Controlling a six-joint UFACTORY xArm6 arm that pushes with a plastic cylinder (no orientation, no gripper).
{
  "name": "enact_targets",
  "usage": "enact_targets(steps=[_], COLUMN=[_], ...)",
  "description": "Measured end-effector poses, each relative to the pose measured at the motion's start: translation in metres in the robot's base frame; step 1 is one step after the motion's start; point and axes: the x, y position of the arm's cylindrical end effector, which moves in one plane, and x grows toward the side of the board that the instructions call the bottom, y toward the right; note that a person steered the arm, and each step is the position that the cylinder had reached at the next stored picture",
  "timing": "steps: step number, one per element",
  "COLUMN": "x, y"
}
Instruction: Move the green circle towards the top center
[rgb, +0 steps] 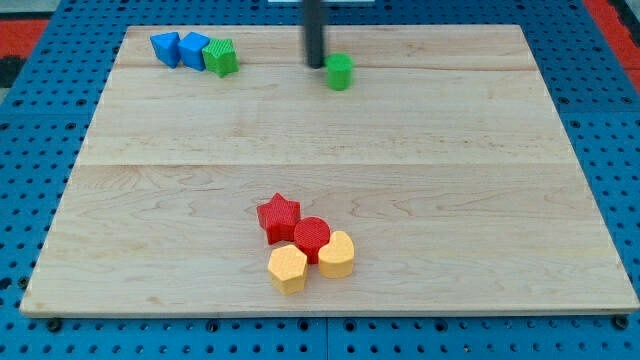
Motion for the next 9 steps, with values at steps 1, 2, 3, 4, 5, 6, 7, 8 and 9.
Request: enact_targets(steps=[1,2,3,4,5,6,7,8,9], x=[0.007,0.042,0.053,0.085,0.073,0.078,0.111,0.070,0.034], y=[0.043,-0.007,-0.080,-0.054,0.023,0.051,0.082,0.078,0.100])
